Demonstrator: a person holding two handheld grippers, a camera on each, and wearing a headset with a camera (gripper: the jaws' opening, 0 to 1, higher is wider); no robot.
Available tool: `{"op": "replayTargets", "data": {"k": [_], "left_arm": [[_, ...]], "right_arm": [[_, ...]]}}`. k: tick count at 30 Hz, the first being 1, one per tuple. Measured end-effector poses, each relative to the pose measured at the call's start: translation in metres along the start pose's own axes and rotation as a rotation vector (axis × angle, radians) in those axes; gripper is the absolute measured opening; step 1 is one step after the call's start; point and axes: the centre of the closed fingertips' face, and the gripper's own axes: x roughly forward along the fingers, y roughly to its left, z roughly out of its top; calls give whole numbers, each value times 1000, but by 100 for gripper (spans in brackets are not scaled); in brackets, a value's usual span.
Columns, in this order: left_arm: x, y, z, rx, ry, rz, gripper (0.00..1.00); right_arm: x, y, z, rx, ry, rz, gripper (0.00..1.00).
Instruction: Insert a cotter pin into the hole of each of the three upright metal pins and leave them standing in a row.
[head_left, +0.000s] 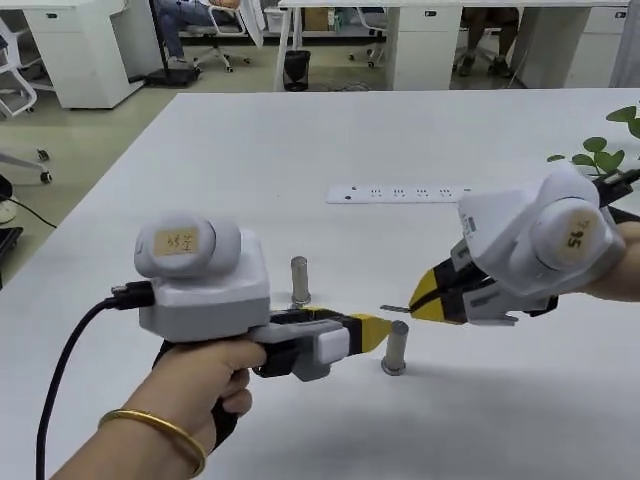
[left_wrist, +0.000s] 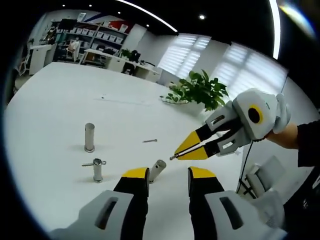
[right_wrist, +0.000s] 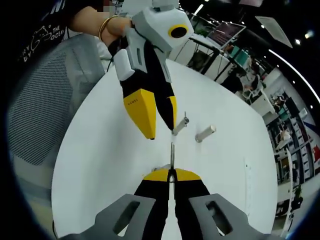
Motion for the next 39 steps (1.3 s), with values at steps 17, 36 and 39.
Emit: {"op": "replayTargets", "data": {"k": [17,36,39], "left_arm": [[2,-10,1,-131,-52,-57,10],[5,-14,2,-131,-80,-76,0],[4,-14,2,-116,-79,-81,0]], "right_arm": [[-2,7,23,13,-60,17,0],[-2,9,26,16,-70,15,0],[-2,10,27,30,-73,15,0]]}}
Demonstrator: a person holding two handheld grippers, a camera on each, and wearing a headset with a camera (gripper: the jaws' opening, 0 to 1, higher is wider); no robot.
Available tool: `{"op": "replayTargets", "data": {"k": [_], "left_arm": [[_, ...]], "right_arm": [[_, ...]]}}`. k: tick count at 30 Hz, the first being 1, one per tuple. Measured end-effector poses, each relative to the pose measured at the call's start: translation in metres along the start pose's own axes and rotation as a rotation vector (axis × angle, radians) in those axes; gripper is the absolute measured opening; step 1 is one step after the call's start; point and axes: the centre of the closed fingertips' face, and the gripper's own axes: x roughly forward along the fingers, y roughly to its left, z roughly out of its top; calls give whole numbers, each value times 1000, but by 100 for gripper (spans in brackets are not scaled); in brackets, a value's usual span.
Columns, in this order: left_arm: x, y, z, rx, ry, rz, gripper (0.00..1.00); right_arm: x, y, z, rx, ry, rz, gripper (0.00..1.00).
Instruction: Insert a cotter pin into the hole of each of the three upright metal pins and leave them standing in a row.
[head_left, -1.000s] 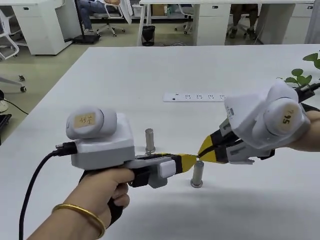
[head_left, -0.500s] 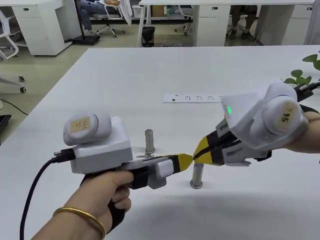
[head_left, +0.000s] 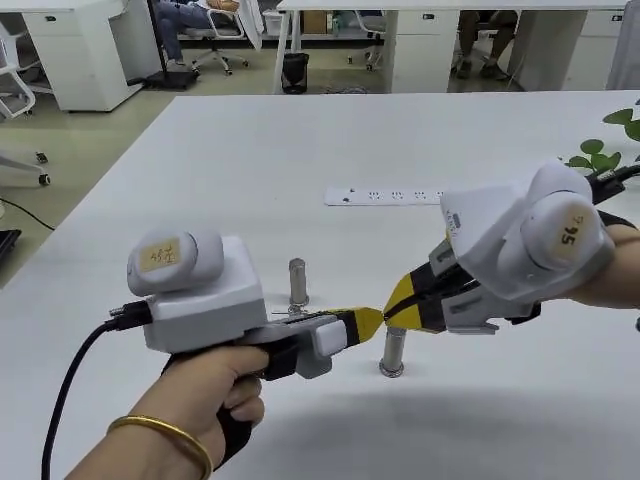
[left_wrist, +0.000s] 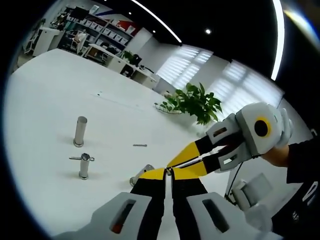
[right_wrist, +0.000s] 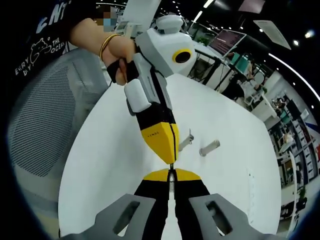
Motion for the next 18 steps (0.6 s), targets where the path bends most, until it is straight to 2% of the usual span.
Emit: {"op": "replayTargets", "data": {"k": [5,9,10,12,13,17,18], "left_arm": [[-2,-1,0,62,-3,-10,0],[-3,-1,0,98,-4,-18,0],[-4,-1,0,126,-3,-23,0],[-5,0,-1,153,1,-25,0],[-6,1,-1,177,6,-25,0],[-11,4,-2,237,5,-29,0],[-12,4,-3,252,8,-34,0]], "right_arm": [[0,2,1,23,-17,13,0],[0,3,0,67,-30,11,0],[0,4,-1,84,-30,17,1],[0,7,1,128,-57,26,4],[0,8,2,179,-75,34,5],[-2,11,3,307,-117,52,7],[-3,11,4,352,-144,65,7]]}}
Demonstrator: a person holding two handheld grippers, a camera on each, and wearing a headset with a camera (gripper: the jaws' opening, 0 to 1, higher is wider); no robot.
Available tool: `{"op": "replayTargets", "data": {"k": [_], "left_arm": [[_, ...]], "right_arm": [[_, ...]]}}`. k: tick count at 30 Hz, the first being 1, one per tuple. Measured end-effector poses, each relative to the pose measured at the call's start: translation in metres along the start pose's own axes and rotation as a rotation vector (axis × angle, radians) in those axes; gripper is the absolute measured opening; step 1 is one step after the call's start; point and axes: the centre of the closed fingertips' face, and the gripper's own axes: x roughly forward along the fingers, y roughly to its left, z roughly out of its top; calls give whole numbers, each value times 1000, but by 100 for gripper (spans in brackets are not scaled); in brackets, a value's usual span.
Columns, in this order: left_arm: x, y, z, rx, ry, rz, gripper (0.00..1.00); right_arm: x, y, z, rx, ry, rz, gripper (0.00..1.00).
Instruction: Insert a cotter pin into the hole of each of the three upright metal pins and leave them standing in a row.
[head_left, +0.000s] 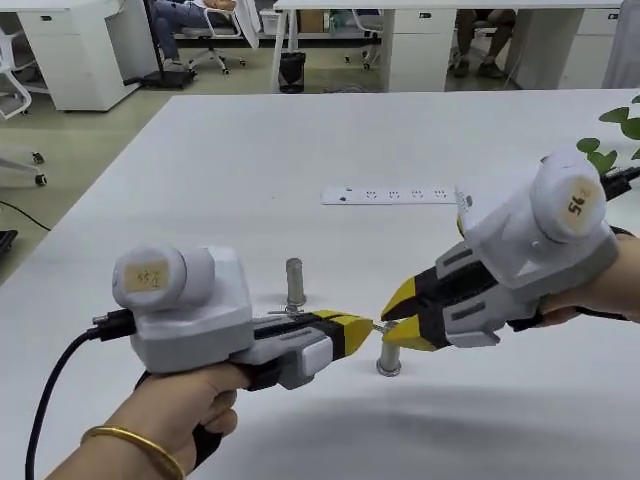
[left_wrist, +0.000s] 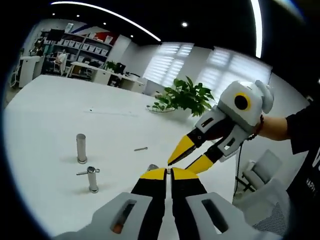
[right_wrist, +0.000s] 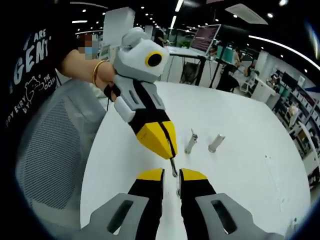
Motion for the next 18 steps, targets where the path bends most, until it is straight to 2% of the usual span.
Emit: {"op": "replayTargets", "data": {"k": [3,5,9,13,14,18], "left_arm": [[-6,0,-4,49,11,-18,0],[-9,0,-7,68,17,-30,0],[-15,-4,-9,92,19,-72,0],[-18,-8,-10,110,16,-106,0],[-19,-11,-10,111,14,-124,0],[-20,-18,-8,117,2,-169,0]], "right_arm": [[-3,2,2,103,-52,25,8],[-4,4,3,177,-90,53,9],[-7,11,4,281,-155,116,10],[-9,17,5,325,-193,158,12],[-10,21,6,344,-205,185,13],[-12,25,9,392,-255,223,13]]}}
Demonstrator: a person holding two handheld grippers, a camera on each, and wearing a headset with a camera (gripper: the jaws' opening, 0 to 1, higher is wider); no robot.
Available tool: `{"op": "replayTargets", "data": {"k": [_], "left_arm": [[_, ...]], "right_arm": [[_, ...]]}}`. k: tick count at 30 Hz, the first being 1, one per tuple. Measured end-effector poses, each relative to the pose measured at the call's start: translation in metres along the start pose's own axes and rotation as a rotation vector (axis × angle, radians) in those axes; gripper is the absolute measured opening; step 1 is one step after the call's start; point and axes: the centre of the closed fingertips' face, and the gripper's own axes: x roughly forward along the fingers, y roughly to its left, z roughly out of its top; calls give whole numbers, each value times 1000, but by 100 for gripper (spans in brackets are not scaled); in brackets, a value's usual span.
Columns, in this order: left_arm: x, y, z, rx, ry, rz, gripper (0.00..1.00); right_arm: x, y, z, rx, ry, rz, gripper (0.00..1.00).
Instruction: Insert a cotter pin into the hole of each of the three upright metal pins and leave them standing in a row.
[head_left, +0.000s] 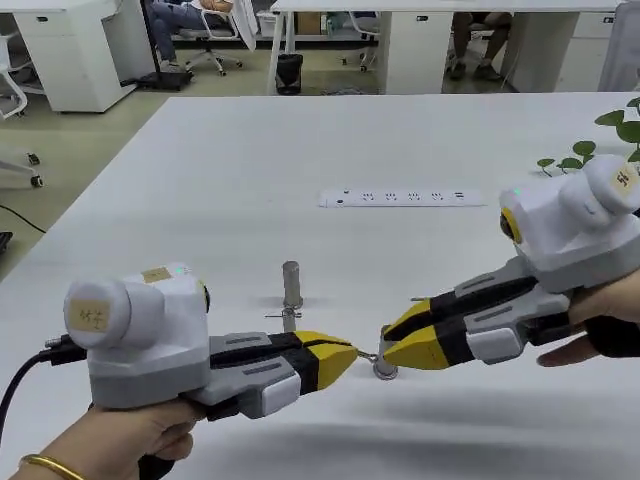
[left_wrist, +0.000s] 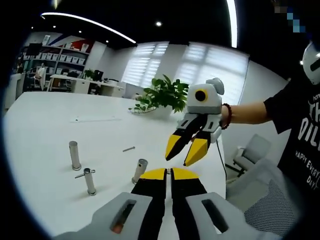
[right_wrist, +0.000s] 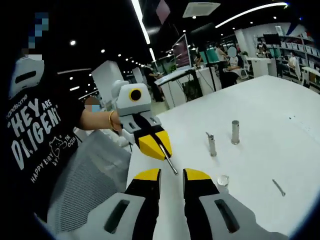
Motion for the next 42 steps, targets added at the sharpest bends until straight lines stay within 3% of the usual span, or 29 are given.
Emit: {"op": "replayTargets", "data": {"k": [14,26,36,42], "left_arm": [[0,-16,11,-15,-46,-83,0],[1,-25,13,-49,-69,-115,0],[1,-24,10,-57,-66,-109,0],[3,-13,10,-26,-63,-52,3]], "right_arm": [[4,9,-1,50,-37,71,13],[7,20,2,40,-40,108,2],[8,20,-2,-31,2,97,0],[11,19,-4,-117,35,73,0]]}}
